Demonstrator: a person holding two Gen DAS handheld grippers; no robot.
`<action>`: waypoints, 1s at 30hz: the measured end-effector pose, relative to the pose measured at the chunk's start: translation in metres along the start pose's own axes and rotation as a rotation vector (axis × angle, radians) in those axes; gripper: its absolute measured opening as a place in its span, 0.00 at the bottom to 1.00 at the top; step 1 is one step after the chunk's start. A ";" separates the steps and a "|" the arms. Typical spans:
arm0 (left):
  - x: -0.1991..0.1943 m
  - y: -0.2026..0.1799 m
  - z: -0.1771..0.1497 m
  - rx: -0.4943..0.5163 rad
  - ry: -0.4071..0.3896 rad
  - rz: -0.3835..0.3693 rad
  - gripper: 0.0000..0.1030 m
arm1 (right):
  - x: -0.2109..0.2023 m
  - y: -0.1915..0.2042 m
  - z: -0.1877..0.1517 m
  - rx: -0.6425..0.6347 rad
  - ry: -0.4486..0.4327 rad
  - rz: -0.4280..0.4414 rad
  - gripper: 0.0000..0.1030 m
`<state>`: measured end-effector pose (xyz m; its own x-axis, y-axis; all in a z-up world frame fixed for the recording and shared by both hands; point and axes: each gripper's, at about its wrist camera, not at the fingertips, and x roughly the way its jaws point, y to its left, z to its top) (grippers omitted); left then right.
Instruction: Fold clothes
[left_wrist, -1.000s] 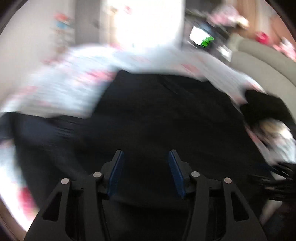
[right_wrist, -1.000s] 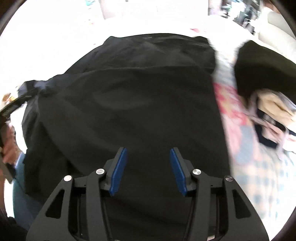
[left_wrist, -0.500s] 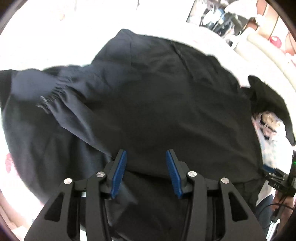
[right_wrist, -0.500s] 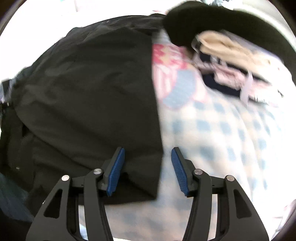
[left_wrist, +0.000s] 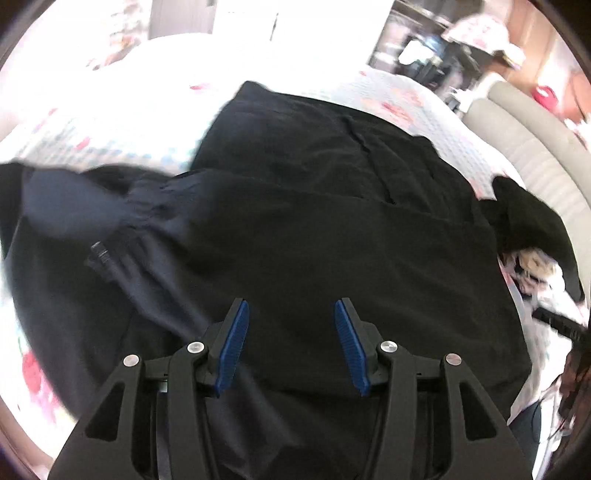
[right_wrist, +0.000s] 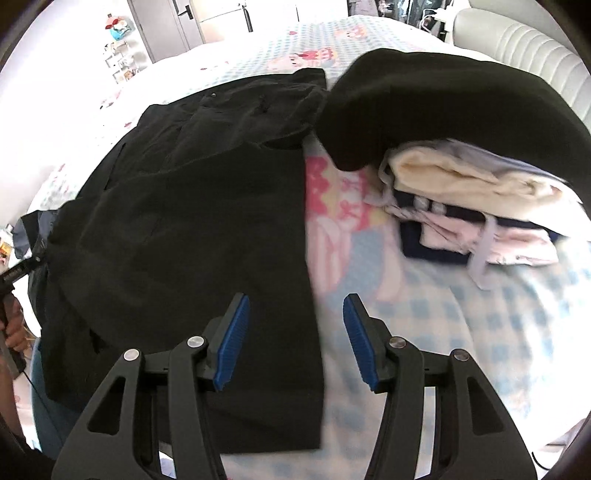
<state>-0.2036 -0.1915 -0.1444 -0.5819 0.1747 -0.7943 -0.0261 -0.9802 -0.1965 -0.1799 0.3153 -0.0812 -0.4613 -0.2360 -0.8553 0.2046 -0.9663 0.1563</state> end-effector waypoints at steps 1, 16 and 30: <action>0.003 -0.006 0.001 0.026 0.001 -0.003 0.49 | -0.004 0.008 0.002 -0.022 -0.010 0.030 0.53; -0.008 0.016 0.003 0.000 -0.023 0.129 0.57 | 0.006 -0.037 0.017 0.107 -0.031 0.037 0.54; 0.011 0.010 -0.003 0.037 0.015 0.105 0.57 | 0.090 0.027 0.124 -0.085 0.054 -0.077 0.53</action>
<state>-0.2080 -0.1989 -0.1566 -0.5706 0.0717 -0.8181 0.0043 -0.9959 -0.0903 -0.3225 0.2553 -0.0927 -0.4319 -0.1531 -0.8888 0.2435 -0.9687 0.0486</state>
